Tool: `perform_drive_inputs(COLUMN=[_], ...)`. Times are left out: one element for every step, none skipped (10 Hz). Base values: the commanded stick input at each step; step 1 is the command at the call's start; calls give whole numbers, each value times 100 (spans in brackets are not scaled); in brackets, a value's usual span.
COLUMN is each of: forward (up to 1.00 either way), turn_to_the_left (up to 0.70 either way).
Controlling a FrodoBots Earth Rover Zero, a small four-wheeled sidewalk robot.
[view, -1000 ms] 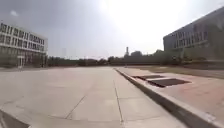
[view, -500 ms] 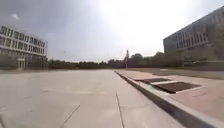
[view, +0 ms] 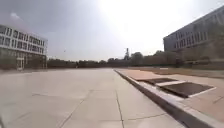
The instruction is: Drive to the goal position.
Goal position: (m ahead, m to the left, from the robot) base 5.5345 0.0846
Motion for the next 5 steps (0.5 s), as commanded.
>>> perform_drive_inputs(forward=[70, 70, 70, 70, 70], turn_to_the_left=[2, 2, 2, 2, 2])
